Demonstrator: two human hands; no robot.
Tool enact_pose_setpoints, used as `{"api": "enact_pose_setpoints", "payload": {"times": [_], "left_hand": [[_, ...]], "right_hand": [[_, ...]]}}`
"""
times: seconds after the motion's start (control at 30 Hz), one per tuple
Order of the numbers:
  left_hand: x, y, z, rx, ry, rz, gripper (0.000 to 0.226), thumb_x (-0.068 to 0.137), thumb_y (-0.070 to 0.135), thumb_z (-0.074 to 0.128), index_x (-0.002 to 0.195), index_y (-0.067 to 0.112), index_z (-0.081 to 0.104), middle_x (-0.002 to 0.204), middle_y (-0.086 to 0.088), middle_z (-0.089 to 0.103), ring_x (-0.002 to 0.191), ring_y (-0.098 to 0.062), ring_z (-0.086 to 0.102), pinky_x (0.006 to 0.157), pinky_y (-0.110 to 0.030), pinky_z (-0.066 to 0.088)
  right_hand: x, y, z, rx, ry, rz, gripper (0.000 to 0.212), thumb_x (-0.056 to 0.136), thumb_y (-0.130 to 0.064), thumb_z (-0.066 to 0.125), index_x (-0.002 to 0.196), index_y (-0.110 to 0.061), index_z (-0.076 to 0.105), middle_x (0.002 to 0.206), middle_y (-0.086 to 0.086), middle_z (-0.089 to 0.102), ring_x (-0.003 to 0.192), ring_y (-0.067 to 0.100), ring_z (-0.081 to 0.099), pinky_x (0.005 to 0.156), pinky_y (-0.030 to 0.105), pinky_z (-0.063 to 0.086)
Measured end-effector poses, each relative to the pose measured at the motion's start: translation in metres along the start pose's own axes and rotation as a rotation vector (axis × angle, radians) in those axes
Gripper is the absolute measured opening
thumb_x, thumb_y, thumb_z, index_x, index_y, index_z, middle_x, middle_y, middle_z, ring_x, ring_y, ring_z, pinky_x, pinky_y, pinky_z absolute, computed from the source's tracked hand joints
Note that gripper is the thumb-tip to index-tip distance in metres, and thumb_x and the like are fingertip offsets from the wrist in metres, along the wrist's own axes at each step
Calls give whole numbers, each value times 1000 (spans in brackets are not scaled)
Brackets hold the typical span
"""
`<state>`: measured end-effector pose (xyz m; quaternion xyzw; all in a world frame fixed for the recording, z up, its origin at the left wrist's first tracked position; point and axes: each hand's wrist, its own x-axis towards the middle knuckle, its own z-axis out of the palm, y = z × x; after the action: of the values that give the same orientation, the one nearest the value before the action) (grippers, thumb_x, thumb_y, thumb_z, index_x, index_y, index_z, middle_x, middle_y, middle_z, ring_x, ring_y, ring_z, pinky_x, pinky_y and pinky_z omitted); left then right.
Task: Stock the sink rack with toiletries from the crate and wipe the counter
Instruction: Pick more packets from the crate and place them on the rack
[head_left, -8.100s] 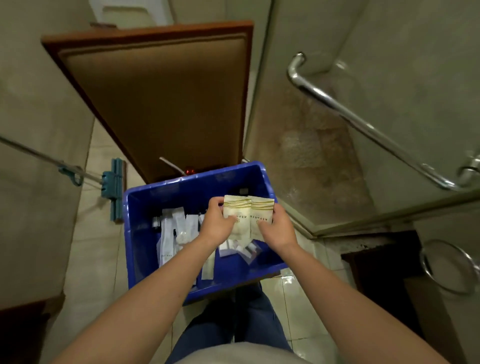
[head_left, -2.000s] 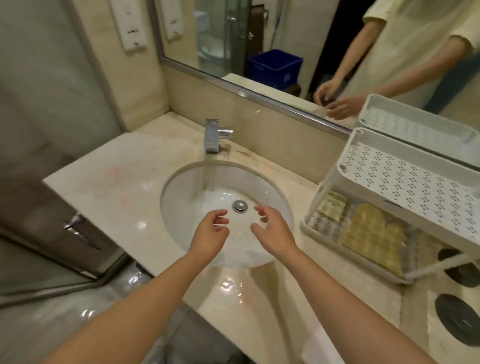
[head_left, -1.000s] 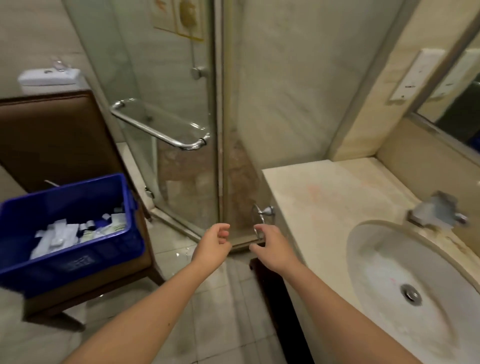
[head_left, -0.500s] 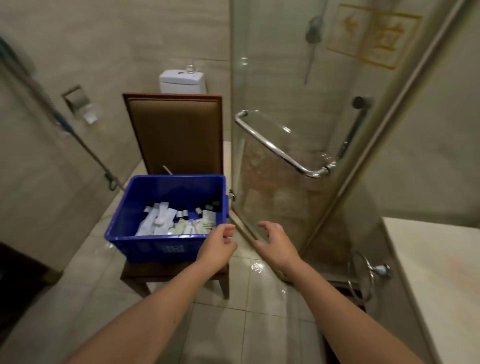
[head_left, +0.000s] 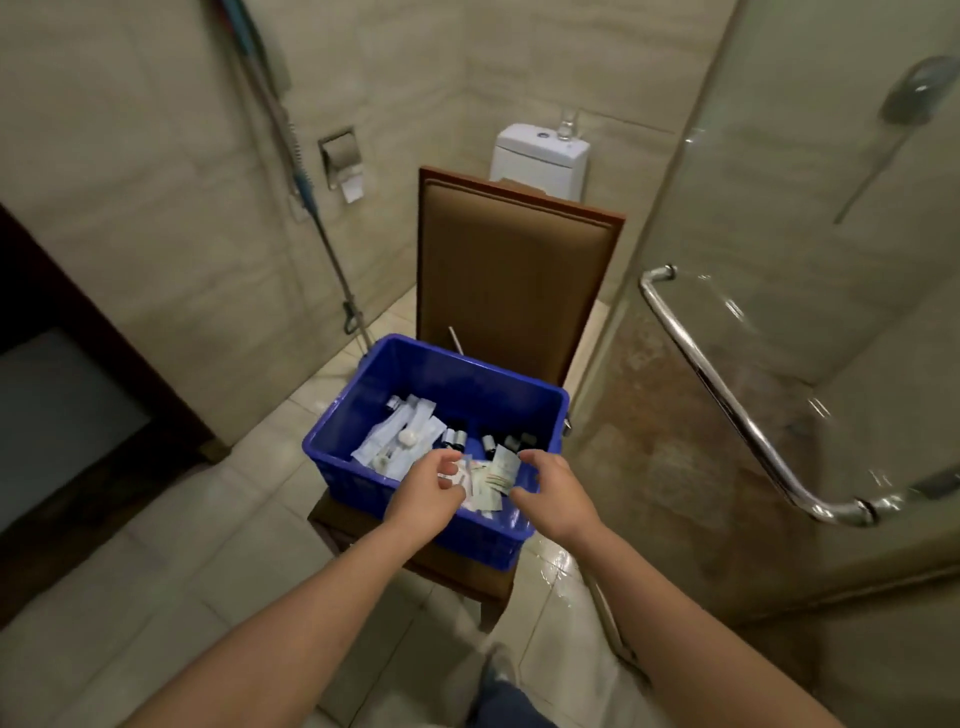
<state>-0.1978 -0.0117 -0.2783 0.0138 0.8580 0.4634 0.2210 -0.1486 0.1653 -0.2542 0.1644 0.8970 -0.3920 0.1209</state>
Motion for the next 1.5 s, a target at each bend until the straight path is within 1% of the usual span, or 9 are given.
{"api": "enact_pose_setpoints", "payload": {"times": [0.27, 0.37, 0.5, 0.67, 0.83, 1.03, 1.33, 1.43, 1.5], "left_hand": [[50, 5, -2, -49, 86, -141, 42, 92, 13, 61, 130, 28, 51, 120, 9, 56, 108, -10, 55, 95, -36, 51], [63, 3, -1, -50, 77, -175, 44, 92, 13, 61, 131, 27, 50, 119, 9, 56, 107, -10, 55, 95, -36, 52], [86, 0, -2, -40, 41, -212, 43, 92, 13, 60, 131, 28, 48, 118, 9, 55, 103, -8, 55, 91, -31, 51], [129, -12, -6, 18, -59, -241, 43, 91, 13, 59, 131, 24, 49, 118, 6, 56, 96, -8, 56, 88, -28, 49], [184, -26, -14, 45, -228, -240, 42, 89, 11, 59, 129, 22, 50, 110, 7, 55, 89, -9, 57, 82, -26, 49], [242, -41, -24, 95, -404, -262, 39, 87, 9, 60, 122, 25, 52, 104, 7, 56, 84, -10, 58, 83, -31, 51], [284, -86, 2, 152, -574, -359, 40, 85, 6, 60, 120, 22, 53, 98, 7, 56, 82, -13, 58, 85, -32, 50], [288, -102, 13, 161, -606, -394, 39, 85, 10, 61, 121, 24, 52, 101, 7, 57, 82, -13, 59, 71, -29, 50], [291, -111, 21, 164, -609, -413, 38, 86, 12, 60, 119, 27, 51, 104, 8, 56, 83, -13, 58, 62, -25, 46]], "right_hand": [[83, 2, -14, -30, -146, -34, 60, 90, -22, 62, 145, -23, 40, 146, 1, 41, 117, 14, 52, 96, 26, 45], [104, 4, -11, -15, -189, -12, 59, 90, -22, 62, 145, -23, 40, 143, 1, 42, 113, 12, 52, 88, 22, 45], [128, 7, -3, -11, -220, 35, 56, 90, -22, 62, 142, -24, 41, 145, 1, 40, 117, 16, 52, 85, 23, 45], [159, 9, 11, 1, -200, 124, 55, 89, -19, 62, 141, -22, 43, 144, 3, 41, 103, 13, 51, 81, 23, 44], [186, 13, 29, 34, -194, 292, 64, 86, -19, 65, 144, -22, 38, 146, 5, 41, 125, 19, 49, 97, 30, 43], [214, 10, 60, 111, -170, 492, 68, 85, -17, 67, 146, -19, 36, 146, 9, 39, 121, 24, 52, 93, 29, 44], [249, 42, 96, 209, -124, 661, 69, 87, -17, 66, 148, -19, 35, 148, 8, 37, 121, 25, 53, 93, 31, 46], [262, 59, 101, 219, -126, 701, 68, 87, -17, 66, 147, -19, 35, 146, 8, 39, 114, 24, 56, 86, 28, 47], [270, 70, 105, 225, -131, 711, 69, 86, -17, 66, 147, -18, 35, 146, 9, 39, 118, 26, 54, 92, 32, 47]]}}
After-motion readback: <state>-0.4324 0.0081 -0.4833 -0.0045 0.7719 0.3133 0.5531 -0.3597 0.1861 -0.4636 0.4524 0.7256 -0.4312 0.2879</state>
